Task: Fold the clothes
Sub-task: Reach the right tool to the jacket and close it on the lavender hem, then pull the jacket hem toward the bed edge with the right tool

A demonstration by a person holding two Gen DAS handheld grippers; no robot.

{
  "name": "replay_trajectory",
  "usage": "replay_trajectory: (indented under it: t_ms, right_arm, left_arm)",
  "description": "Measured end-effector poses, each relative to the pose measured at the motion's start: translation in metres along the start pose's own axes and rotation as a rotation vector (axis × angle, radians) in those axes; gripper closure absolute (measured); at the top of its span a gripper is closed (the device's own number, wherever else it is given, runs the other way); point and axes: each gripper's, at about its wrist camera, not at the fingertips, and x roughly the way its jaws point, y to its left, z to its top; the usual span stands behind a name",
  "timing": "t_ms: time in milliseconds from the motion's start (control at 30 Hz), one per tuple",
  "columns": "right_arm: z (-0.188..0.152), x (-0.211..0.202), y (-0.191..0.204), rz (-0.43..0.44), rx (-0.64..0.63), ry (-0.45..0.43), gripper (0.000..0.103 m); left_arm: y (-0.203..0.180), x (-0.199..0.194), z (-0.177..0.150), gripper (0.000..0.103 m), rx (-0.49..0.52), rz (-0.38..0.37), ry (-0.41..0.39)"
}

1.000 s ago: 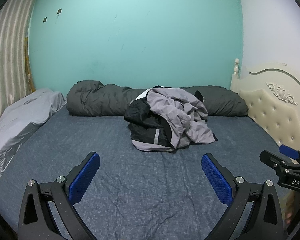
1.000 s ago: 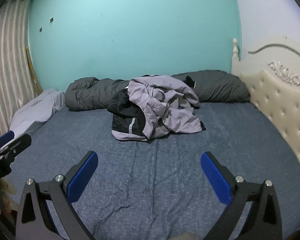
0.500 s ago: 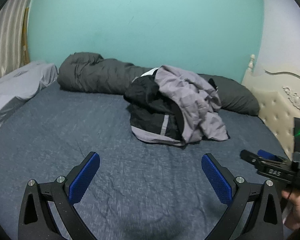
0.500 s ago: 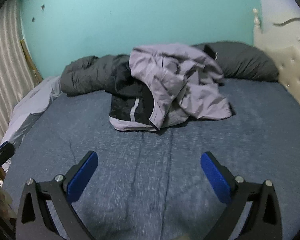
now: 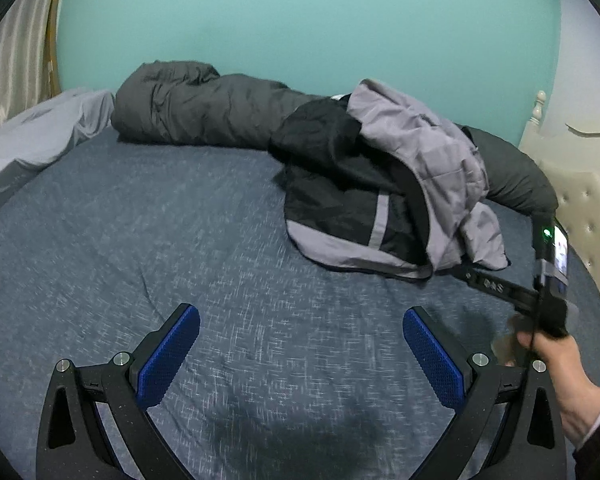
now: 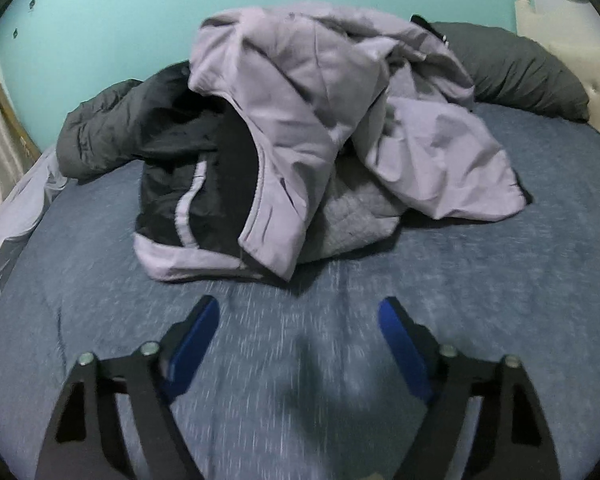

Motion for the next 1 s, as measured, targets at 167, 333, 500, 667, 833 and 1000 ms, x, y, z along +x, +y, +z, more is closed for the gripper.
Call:
replay_trajectory:
  t_ms: [167,333,500,667,833,1000]
  right_arm:
    - [0.009,0.052,0.007,-0.044,-0.03,0.006,0.027]
    - [0.014,0.079,0.013,-0.03,-0.039,0.003,0.053]
    - [0.02,0.053,0.017,-0.071,-0.099,-0.069,0.097]
    - [0.033,-0.015,0.012,-0.048,-0.152,-0.164,0.1]
    - [0.051,-0.1,0.01,-0.065,-0.195,-0.262,0.1]
    - [0.059,-0.197,0.01,-0.087,-0.262,-0.346,0.1]
  left_arm:
    - [0.011,0.004,-0.007,0.0,0.001,-0.005,0.0]
    - [0.021,0.008,-0.014,0.0,0.001,-0.011,0.0]
    - [0.031,0.005,-0.019,0.0,-0.007,-0.011,0.005]
    - [0.032,-0.021,-0.019,0.0,-0.013,0.001,-0.003]
    - [0.024,-0.067,-0.011,0.0,-0.007,-0.005,-0.033]
    - [0.015,-0.116,-0.001,0.0,-0.007,-0.013,-0.064]
